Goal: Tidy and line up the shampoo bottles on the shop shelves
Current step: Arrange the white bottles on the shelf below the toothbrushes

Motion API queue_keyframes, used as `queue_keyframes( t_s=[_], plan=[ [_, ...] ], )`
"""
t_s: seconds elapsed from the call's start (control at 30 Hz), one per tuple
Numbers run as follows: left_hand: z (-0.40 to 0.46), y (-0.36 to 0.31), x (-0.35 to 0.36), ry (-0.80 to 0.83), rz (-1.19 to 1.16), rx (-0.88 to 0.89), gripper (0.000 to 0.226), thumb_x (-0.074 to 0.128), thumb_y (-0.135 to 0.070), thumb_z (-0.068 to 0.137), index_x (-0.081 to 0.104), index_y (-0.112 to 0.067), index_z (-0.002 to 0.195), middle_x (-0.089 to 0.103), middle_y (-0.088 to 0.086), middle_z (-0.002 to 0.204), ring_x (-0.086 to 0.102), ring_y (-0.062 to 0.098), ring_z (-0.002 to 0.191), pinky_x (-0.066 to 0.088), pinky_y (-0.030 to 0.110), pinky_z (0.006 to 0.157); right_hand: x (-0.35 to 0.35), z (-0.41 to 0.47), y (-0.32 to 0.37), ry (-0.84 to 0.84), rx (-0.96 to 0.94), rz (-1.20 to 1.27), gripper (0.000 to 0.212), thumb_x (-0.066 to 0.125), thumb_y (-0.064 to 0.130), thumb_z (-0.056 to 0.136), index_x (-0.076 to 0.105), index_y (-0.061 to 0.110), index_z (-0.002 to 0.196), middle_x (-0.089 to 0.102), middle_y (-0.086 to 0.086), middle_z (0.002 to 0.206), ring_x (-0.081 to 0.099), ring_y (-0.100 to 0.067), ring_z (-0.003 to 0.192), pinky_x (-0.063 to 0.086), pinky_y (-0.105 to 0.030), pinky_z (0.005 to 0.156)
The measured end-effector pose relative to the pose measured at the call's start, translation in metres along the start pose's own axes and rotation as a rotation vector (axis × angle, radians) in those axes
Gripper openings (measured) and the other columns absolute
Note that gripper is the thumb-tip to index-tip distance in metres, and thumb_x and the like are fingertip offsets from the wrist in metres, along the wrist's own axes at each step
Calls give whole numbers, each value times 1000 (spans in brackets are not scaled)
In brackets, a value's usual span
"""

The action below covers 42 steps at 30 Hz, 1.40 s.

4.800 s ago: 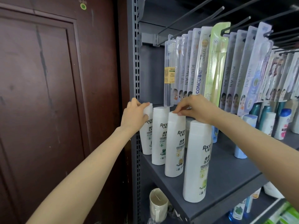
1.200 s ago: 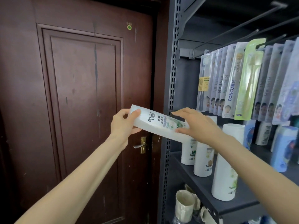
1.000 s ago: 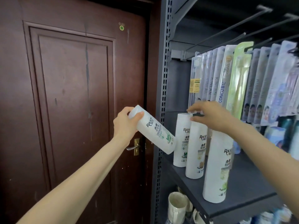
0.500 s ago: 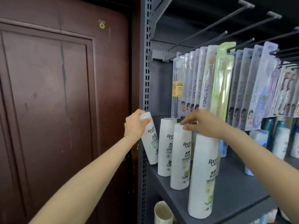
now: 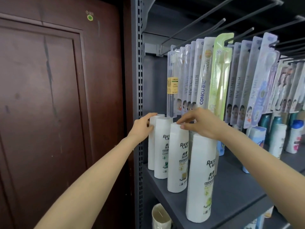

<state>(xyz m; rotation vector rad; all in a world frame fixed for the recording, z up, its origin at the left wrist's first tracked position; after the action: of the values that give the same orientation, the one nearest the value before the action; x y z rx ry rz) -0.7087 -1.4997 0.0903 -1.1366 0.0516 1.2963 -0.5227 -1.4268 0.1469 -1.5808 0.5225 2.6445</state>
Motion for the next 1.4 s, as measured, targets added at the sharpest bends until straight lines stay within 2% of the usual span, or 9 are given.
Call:
queue_keyframes(
  t_s=[0.13,0.23,0.4,0.53,0.67,0.87,1.13,1.3,1.4],
  plan=[
    [-2,5,1,39,-32,3,60,62,-4,87,42,-32,136,55,-1,81,57,13,78,50,23,72,0,0,0,-3,6,5,23,63,23,88,70,20,110,68,1,109,59,-10,93,38,-18,78],
    [-6,0,5,32,-46,47,60,59,0,87,42,-30,136,55,-3,86,58,17,85,54,33,80,0,-1,0,-4,12,-3,24,64,20,88,69,21,111,68,1,111,58,-9,95,38,-19,81],
    [-4,-5,8,-5,-28,101,58,54,3,89,41,-28,136,55,0,98,55,16,93,53,33,83,-1,-1,0,-2,25,-3,25,64,16,87,69,20,112,67,0,111,55,-7,92,38,-19,81],
    [-2,-2,6,-3,-51,66,61,57,1,88,39,-29,137,54,-2,85,55,14,79,53,31,77,-1,-1,0,-6,34,-1,24,64,18,87,69,21,111,67,-1,110,57,-11,95,41,-21,83],
    [-3,-3,3,-41,-70,64,49,58,-2,88,47,-25,129,54,-7,82,55,11,79,47,24,69,-1,-1,0,-5,32,3,24,64,17,88,69,20,111,67,0,111,57,-10,95,40,-20,82],
    [2,-5,-11,-170,23,47,31,61,-14,89,56,-24,117,65,4,96,60,24,94,52,42,82,0,-2,1,-2,28,7,24,63,18,88,69,20,112,67,0,111,56,-9,93,39,-19,80],
    [6,-11,-13,-169,38,10,14,59,-17,90,59,-21,104,63,2,94,62,25,89,52,42,80,0,-1,-1,-1,40,23,24,63,17,88,69,19,111,67,0,112,55,-9,94,40,-20,80],
    [3,-11,-13,-113,0,6,18,57,-18,92,58,-21,110,63,4,95,62,25,90,54,42,78,-1,-2,2,-2,24,5,23,62,19,89,69,19,111,66,1,110,55,-8,92,39,-19,80],
    [3,-9,-14,-91,-19,7,23,49,-9,94,56,-17,114,63,6,91,63,28,89,55,40,77,0,1,0,22,20,8,23,62,23,89,69,20,111,67,0,109,55,-7,89,39,-14,72]
  ],
)
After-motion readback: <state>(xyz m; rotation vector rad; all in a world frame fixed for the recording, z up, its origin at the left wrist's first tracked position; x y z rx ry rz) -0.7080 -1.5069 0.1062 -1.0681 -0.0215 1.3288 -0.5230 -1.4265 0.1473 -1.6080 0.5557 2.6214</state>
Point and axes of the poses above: each hand's wrist, its own z-axis towards the middle knuckle, its own x-axis out of the palm, y = z × x, the point moved 7 cm from there along z, towards the middle knuckle
